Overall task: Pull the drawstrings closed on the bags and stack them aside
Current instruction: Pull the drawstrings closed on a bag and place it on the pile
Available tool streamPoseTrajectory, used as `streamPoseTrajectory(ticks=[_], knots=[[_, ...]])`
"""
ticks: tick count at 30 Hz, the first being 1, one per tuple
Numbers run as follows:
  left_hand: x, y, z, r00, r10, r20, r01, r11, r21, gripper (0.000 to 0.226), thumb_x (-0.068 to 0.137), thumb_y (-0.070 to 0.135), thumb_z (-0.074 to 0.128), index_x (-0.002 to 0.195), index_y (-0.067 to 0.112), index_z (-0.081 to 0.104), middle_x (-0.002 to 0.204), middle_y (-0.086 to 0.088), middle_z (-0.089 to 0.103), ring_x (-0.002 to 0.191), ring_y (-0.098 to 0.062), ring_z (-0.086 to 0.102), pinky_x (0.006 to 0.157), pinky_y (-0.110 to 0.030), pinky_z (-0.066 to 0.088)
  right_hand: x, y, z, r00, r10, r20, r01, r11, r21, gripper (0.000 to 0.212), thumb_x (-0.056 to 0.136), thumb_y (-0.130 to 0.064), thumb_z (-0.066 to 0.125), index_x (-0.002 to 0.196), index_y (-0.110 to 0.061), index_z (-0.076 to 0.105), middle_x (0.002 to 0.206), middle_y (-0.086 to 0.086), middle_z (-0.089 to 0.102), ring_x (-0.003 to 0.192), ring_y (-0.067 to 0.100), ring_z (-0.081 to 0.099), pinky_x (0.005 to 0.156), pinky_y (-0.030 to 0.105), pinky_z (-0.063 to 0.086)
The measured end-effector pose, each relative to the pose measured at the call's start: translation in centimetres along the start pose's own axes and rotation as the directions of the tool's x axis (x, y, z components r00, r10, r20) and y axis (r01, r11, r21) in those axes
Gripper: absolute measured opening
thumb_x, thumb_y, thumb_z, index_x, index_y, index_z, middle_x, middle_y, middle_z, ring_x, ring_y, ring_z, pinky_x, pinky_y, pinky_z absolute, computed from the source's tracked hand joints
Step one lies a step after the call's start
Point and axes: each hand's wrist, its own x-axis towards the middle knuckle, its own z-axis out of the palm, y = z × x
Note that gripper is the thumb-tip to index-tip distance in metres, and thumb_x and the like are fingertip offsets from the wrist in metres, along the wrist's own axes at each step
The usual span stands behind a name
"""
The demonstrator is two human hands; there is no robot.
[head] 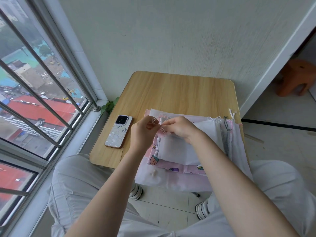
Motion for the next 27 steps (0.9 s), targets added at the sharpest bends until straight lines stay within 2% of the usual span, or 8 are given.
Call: streamPoseTrajectory(ticks=[1,3,5,8,11,17,22,27], knots=[[0.0,-0.1,-0.1,1.000,0.004,-0.004,-0.004,1.000,0.003,0.009,0.079,0.014,0.077,0.082,0.016,0.068,0.074,0.009,0.070,0.071,-0.003,0.067,0.067,-0.018,0.051,0.0,0.1,0.0,1.000,0.015,0.009,-0.016,0.999,0.032,0.005,0.086,-0.013,0.072,0.089,-0.009,0.074,0.078,-0.013,0.064,0.075,0.001,0.054,0.083,0.024,0.045],[0.2,-0.2,-0.2,1.000,0.009,0.008,-0.009,1.000,-0.006,0.008,0.079,0.014,0.077,0.086,0.016,0.073,0.076,0.009,0.070,0.073,-0.001,0.066,0.068,-0.015,0.051,0.0,0.2,0.0,0.999,0.036,0.027,-0.038,0.996,0.077,0.014,0.086,-0.012,0.073,0.099,-0.007,0.073,0.079,-0.011,0.064,0.067,0.005,0.055,0.070,0.019,0.045],[0.4,-0.3,-0.4,1.000,-0.004,0.029,0.005,0.999,-0.034,0.009,0.079,0.016,0.078,0.088,0.015,0.075,0.076,0.010,0.070,0.073,0.000,0.066,0.068,-0.013,0.050,-0.1,0.2,0.1,0.999,0.038,0.019,-0.040,0.995,0.093,0.015,0.085,-0.009,0.072,0.100,-0.005,0.072,0.077,-0.004,0.065,0.064,0.007,0.053,0.065,0.018,0.042],[0.6,-0.3,-0.5,0.998,-0.029,0.063,0.033,0.997,-0.070,0.010,0.081,0.016,0.078,0.090,0.013,0.077,0.078,0.008,0.071,0.074,-0.002,0.067,0.071,-0.017,0.053,0.0,0.2,0.1,0.999,0.022,-0.026,-0.020,0.997,0.069,0.004,0.083,-0.009,0.075,0.086,-0.010,0.072,0.078,0.003,0.066,0.066,0.013,0.054,0.069,0.023,0.045],[0.8,-0.5,-0.5,0.993,-0.072,0.096,0.079,0.994,-0.071,0.007,0.082,0.012,0.076,0.089,0.013,0.078,0.075,0.008,0.070,0.071,-0.002,0.064,0.070,-0.019,0.051,0.1,0.1,0.2,0.998,-0.003,-0.061,0.004,1.000,0.017,0.006,0.081,-0.008,0.076,0.078,-0.012,0.073,0.076,0.005,0.069,0.067,0.016,0.056,0.076,0.032,0.048],[1.0,-0.5,-0.7,0.988,-0.062,0.139,0.064,0.998,-0.012,0.006,0.086,0.013,0.072,0.083,0.016,0.076,0.070,0.012,0.066,0.066,-0.002,0.059,0.062,-0.008,0.041,-0.4,-0.7,0.5,0.988,-0.042,-0.148,0.037,0.999,-0.038,0.004,0.083,-0.011,0.062,0.081,-0.014,0.064,0.074,0.002,0.066,0.065,0.015,0.056,0.067,0.026,0.046],[0.9,-0.2,-0.3,0.980,-0.073,0.185,0.071,0.997,0.021,0.010,0.089,0.016,0.068,0.080,0.019,0.069,0.069,0.009,0.064,0.070,-0.011,0.060,0.066,-0.020,0.044,-0.1,-1.2,0.7,0.985,0.006,-0.174,-0.006,1.000,-0.002,0.010,0.088,-0.019,0.049,0.081,-0.015,0.056,0.075,0.001,0.063,0.066,0.015,0.056,0.063,0.025,0.042],[0.9,-0.2,-0.1,0.974,-0.104,0.202,0.101,0.995,0.024,0.008,0.089,0.015,0.067,0.081,0.018,0.067,0.073,0.005,0.067,0.074,-0.016,0.063,0.073,-0.029,0.050,0.2,-0.7,1.0,0.966,-0.037,-0.254,0.056,0.996,0.068,0.003,0.087,-0.012,0.056,0.086,-0.010,0.058,0.075,0.001,0.065,0.063,0.011,0.060,0.063,0.023,0.045]])
